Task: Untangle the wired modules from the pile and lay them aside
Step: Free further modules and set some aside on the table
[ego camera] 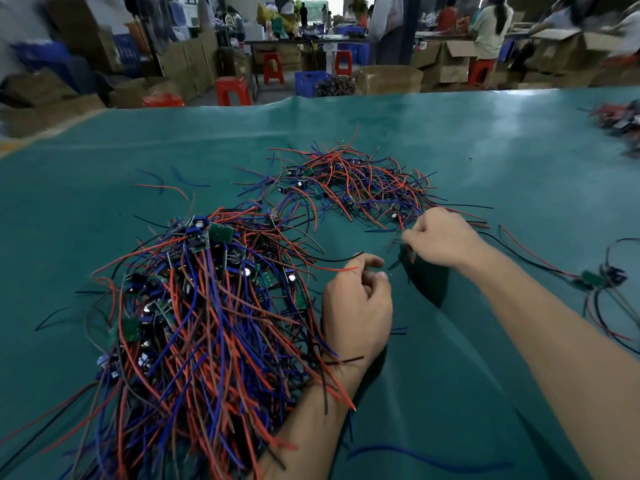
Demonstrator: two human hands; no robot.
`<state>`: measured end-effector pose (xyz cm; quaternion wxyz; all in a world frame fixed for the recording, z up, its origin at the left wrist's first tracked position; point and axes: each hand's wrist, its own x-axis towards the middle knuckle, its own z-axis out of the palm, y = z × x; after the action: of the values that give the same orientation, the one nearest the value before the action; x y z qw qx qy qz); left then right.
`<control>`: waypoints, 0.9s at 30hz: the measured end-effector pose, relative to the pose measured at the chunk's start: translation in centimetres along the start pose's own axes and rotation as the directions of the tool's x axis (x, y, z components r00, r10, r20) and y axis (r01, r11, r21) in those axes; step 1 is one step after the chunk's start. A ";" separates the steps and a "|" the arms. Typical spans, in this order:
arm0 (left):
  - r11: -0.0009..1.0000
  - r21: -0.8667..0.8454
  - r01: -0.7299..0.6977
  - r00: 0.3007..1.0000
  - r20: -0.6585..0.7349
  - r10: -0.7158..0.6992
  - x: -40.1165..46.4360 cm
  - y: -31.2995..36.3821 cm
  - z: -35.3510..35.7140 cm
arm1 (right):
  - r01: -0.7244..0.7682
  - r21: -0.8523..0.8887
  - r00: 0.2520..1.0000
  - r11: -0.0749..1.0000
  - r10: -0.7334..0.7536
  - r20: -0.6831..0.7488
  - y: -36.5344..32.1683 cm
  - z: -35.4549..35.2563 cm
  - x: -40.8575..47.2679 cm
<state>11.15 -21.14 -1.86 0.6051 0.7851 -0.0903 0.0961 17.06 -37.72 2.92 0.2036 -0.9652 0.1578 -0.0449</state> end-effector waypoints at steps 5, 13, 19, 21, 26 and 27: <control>1.000 -0.012 0.019 0.999 0.031 -0.018 0.1 -0.2 0.0 | 0.059 0.574 0.948 0.817 -0.226 0.224 0.3 -2.7 -6.2; 0.993 -0.115 0.009 0.996 0.084 0.001 0.0 -0.1 -0.2 | 0.029 0.705 0.818 0.709 -0.422 0.391 0.2 -2.0 -9.7; 0.994 -0.088 -0.058 0.994 0.088 0.066 -0.2 -0.2 -0.1 | 0.032 0.781 0.998 0.624 0.022 -0.058 1.1 1.3 -7.8; 0.994 -0.080 -0.073 0.993 0.090 0.080 -0.3 -0.1 -0.1 | 0.042 0.822 0.998 0.569 0.007 -0.056 0.7 1.7 -7.9; 0.995 -0.037 -0.089 0.989 0.116 0.092 -0.5 0.1 0.0 | -0.073 0.909 0.997 0.411 0.008 0.076 0.6 1.1 -7.9; 0.996 -0.030 -0.089 0.989 0.118 0.092 -0.4 0.0 0.0 | -0.090 0.916 0.995 0.391 0.001 0.098 0.7 0.9 -7.9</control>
<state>10.73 -21.14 -1.95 0.6034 0.7769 -0.1633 0.0752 9.53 -35.41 1.60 0.7090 -0.6895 0.1248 -0.0796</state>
